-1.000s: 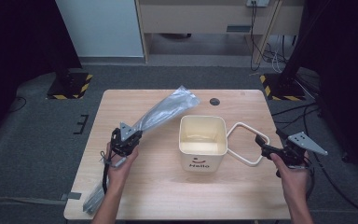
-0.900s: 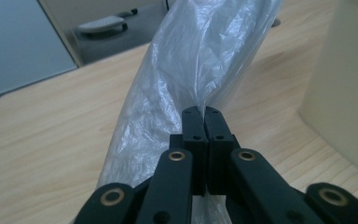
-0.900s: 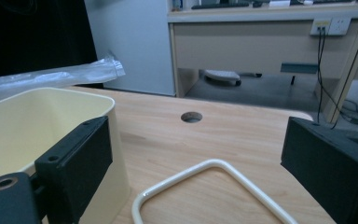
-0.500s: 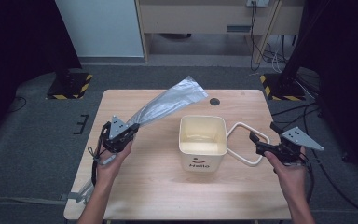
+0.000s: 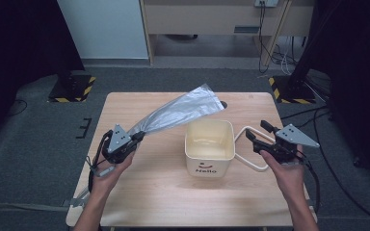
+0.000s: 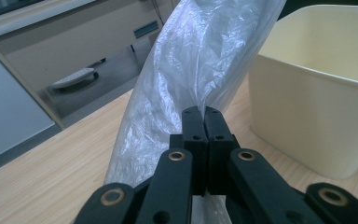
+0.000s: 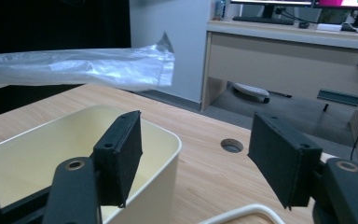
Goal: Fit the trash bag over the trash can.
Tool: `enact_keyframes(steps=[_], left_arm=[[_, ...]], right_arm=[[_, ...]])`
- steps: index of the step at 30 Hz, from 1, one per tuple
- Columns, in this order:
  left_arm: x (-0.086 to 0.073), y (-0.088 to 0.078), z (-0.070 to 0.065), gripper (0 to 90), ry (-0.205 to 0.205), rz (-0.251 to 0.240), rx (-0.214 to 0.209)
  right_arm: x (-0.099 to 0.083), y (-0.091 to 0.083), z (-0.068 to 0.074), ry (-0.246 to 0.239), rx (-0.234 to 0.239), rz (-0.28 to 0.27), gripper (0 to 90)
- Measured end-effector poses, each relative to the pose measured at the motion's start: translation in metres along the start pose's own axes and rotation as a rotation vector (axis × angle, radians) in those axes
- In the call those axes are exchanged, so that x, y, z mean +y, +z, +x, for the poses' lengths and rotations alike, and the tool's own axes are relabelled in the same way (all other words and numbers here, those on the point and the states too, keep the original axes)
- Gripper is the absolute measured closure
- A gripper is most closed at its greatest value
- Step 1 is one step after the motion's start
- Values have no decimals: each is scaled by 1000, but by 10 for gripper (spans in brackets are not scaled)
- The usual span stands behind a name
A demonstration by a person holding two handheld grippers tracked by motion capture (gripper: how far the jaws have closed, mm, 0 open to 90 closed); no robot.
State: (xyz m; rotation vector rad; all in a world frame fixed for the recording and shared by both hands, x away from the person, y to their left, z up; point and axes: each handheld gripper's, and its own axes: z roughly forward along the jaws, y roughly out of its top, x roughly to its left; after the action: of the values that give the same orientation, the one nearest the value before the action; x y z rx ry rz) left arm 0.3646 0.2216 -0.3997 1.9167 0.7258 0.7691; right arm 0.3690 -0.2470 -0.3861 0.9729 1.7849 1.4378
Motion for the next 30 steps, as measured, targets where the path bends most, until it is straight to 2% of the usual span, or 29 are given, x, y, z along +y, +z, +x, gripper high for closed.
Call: enact_keyframes(steps=[4,12,22,26,30], left_arm=[[0,-4,-3,895,21,-20,-29],[0,-4,-12,895,88,2,-85],[-2,-8,-13,893,116,5,-116],[-2,-5,-15,893,129,27,-129],[1,-4,-16,892,139,33,-139]], right_arm=[[4,9,7,-16,22,16,401],[7,21,15,-42,55,39,488],[12,34,20,-81,77,82,577],[11,41,27,-96,99,99,571],[11,48,37,-131,128,117,539]])
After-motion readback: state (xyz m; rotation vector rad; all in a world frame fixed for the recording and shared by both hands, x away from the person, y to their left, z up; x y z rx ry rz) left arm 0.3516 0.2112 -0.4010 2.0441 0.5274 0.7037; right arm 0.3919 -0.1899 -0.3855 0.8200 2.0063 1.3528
